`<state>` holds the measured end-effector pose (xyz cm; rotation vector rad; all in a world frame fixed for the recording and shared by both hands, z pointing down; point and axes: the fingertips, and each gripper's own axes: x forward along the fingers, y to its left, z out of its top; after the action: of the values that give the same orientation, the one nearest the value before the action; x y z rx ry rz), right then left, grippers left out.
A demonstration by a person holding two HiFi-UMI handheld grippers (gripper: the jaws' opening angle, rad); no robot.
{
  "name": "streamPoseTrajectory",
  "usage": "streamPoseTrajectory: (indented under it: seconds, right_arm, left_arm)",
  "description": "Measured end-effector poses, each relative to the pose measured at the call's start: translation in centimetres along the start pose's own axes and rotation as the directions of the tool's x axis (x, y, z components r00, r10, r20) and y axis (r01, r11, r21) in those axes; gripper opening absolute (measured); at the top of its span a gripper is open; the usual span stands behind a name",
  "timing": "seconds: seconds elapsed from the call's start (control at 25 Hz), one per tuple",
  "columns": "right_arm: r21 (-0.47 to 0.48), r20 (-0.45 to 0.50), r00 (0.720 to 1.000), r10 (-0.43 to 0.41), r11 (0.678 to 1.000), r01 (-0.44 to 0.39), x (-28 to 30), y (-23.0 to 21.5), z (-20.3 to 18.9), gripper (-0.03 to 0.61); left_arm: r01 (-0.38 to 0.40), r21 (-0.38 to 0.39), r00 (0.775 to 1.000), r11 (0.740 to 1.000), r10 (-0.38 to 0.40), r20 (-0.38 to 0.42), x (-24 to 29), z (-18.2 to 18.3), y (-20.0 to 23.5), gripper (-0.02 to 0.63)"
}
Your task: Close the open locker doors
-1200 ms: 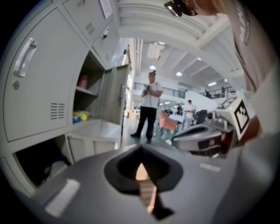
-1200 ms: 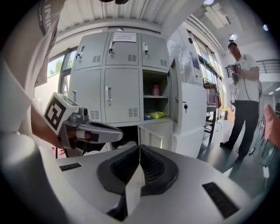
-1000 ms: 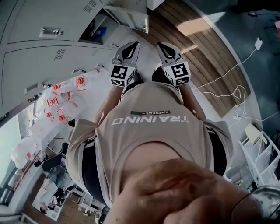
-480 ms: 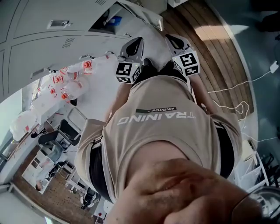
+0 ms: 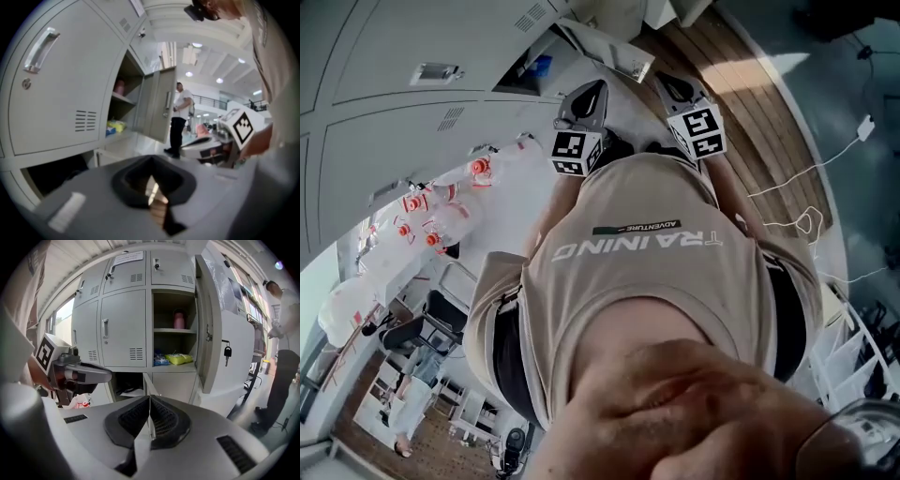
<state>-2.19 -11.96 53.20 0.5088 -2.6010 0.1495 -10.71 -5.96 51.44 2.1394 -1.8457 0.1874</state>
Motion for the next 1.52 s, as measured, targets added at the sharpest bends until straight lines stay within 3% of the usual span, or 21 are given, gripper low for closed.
streamPoseTrajectory:
  seconds: [0.16,0.36,0.6,0.96,1.12,1.52]
  right_arm:
    - [0.045,-0.027,0.998,-0.062,0.997,0.064,1.5,-1.4,0.3,0.014]
    - [0.042,-0.05,0.983,-0.176,0.983,0.178,2.1,-1.9,-1.0,0.014]
    - [0.008,-0.111,0.979,-0.17,0.985,0.172,2.8,-3.6,-2.5,0.015]
    - [-0.036,-0.137,0.99,-0.046,0.998,0.041,5.2,-6.3,-3.1,0.015]
    - [-0.043,-0.153,0.988,0.03,0.998,-0.037,5.6,-6.7,-3.7,0.015]
    - [-0.111,-0.236,0.943,0.236,0.957,-0.267,6.5,-5.3,-6.4,0.015]
  left_arm:
    - [0.041,0.007,0.999,0.999,-0.041,0.004,0.7,0.2,1.8,0.0]
    - [0.024,0.037,1.0,0.999,-0.023,-0.016,0.3,-0.8,4.7,0.0]
    - [-0.033,0.014,0.999,0.999,0.033,-0.024,-0.1,-0.3,6.4,0.0]
    - [-0.179,0.0,0.983,0.984,0.179,-0.032,-0.5,0.9,8.0,0.0]
    - [-0.245,-0.056,0.969,0.968,0.243,-0.045,-0.6,0.3,7.9,0.0]
    - [-0.377,-0.118,0.926,0.919,0.371,-0.07,-0.9,-1.4,5.9,0.0]
